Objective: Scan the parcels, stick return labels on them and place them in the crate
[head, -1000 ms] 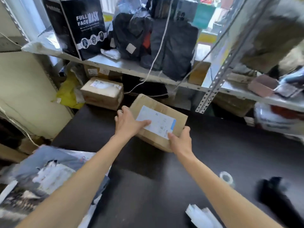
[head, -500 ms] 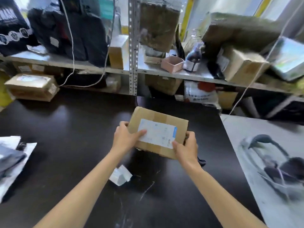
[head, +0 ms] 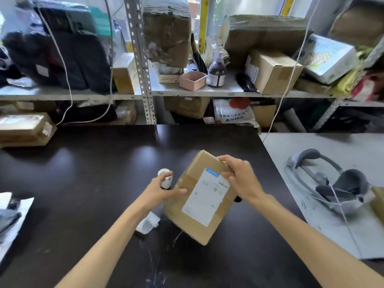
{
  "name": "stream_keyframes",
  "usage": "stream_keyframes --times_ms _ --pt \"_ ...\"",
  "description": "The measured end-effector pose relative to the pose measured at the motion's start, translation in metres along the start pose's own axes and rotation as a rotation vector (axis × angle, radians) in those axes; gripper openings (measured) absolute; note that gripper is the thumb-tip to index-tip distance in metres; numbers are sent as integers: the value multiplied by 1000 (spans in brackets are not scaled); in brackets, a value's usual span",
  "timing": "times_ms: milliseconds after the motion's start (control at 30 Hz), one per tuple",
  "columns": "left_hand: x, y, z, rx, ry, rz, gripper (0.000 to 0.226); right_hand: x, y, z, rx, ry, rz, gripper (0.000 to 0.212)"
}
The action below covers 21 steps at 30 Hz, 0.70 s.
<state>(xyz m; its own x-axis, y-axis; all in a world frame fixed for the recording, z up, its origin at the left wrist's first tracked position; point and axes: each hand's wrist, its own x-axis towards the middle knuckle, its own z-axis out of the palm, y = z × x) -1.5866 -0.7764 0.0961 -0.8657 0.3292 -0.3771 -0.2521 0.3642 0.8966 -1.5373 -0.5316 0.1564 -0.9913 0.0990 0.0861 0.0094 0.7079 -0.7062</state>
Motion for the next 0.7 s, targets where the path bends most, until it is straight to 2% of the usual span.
stream_keyframes --times_ms 167,367,567,700 --pt "-9 -12 15 -123 -291 -22 103 0 -9 8 -189 -289 -155 45" --pt "-16 -23 24 -216 -177 14 92 12 -7 5 -214 -341 -226 42" --pt "-10 -27 25 -267 -120 -46 89 23 5 9 -121 -262 -161 31" --pt "-7 -31 28 -365 -86 -94 91 28 21 2 32 -64 -89 17"
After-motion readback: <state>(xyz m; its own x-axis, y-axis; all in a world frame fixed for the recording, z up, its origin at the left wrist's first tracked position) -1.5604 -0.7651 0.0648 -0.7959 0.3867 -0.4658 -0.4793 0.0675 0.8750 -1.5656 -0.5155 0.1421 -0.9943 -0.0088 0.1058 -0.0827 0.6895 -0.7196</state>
